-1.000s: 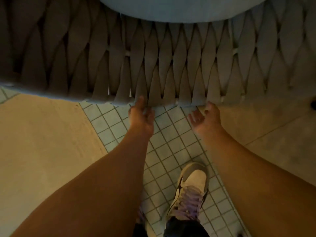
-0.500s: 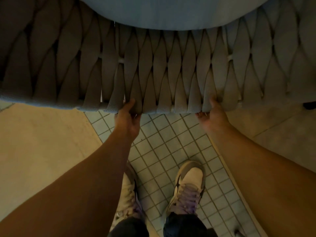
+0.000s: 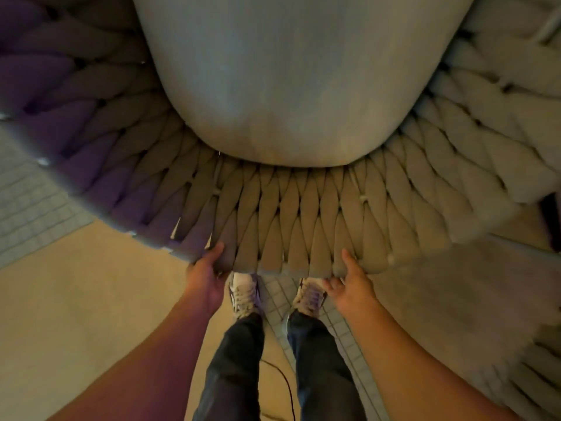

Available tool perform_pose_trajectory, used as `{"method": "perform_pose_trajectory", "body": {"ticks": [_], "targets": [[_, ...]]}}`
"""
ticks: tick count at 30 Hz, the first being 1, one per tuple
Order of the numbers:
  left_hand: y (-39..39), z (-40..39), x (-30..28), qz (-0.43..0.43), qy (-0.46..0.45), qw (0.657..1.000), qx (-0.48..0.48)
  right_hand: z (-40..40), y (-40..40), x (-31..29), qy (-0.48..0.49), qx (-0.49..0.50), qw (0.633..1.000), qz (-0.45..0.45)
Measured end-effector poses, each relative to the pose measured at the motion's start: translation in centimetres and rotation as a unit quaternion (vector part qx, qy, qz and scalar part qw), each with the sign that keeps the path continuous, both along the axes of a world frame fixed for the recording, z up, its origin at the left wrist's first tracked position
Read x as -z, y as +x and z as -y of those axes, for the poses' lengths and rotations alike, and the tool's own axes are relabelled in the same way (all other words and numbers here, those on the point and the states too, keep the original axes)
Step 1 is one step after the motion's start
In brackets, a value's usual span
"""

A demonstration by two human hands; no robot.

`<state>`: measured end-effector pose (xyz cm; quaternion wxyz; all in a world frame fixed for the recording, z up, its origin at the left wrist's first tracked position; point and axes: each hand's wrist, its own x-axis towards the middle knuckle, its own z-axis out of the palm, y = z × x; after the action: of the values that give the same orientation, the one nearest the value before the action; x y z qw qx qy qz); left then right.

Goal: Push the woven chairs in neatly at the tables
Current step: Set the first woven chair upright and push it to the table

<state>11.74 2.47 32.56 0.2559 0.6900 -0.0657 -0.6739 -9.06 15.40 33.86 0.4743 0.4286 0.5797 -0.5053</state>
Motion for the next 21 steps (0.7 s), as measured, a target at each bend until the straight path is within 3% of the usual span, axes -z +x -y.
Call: {"method": "perform_pose_trajectory", "body": {"ticks": [10,21], "targets": [[-3.0,4.8,-16.4,0.114,-0.068,0.99,0.037,5.5,-1.9,-16.3,0.032,-0.008,0.997,-0.071],[-8.2,14.4,-23.3,0.198,-0.124,0.968,0.093,14.9,-6.8,-24.2,0.01,-0.068,0.991,-0.118]]}}
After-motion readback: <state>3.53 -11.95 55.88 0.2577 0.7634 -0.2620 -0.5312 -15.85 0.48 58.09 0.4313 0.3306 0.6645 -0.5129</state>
